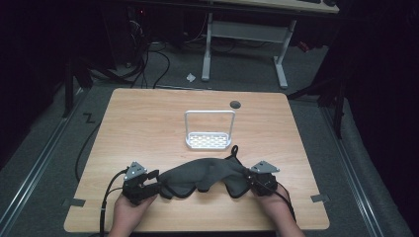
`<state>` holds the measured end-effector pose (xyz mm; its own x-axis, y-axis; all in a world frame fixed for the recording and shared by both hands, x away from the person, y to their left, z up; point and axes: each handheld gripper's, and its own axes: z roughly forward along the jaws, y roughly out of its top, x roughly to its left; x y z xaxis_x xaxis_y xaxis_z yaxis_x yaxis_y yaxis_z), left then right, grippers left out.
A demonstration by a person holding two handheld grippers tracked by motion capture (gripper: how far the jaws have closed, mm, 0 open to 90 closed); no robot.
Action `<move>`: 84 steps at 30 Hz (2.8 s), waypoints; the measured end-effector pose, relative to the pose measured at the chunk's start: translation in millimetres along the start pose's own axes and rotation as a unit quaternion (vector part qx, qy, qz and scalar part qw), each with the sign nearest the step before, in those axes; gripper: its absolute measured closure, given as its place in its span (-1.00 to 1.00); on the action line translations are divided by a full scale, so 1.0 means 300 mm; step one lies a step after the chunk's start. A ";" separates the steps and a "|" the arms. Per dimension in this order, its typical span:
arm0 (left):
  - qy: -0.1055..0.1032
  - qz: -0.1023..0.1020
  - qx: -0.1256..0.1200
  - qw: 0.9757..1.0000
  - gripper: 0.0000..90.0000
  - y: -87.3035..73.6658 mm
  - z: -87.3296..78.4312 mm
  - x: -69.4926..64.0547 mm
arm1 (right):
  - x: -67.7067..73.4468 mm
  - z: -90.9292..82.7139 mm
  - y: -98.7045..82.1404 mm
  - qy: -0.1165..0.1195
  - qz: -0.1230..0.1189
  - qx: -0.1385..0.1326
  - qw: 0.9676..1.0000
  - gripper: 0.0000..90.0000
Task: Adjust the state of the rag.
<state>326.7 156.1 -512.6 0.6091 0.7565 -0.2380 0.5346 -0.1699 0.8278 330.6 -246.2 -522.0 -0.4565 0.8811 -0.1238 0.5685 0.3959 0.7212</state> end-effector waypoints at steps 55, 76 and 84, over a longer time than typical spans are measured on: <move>-0.026 -0.048 0.021 0.998 0.87 0.055 0.097 0.082 | -0.050 -0.107 0.007 -0.014 0.048 -0.059 0.997 0.25; -0.020 -0.049 0.037 0.998 0.87 0.039 0.091 0.080 | 0.140 -0.119 -0.026 0.038 -0.027 -0.020 0.999 0.91; -0.012 -0.066 -0.041 0.997 0.87 0.131 0.015 0.104 | 0.015 -0.214 0.073 -0.006 0.020 -0.115 0.993 0.91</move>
<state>369.3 170.0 -489.8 0.5506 0.7539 -0.3585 0.5614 -0.0165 0.8274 296.8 -250.1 -463.0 -0.4285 0.8982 -0.0987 0.4141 0.2923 0.8620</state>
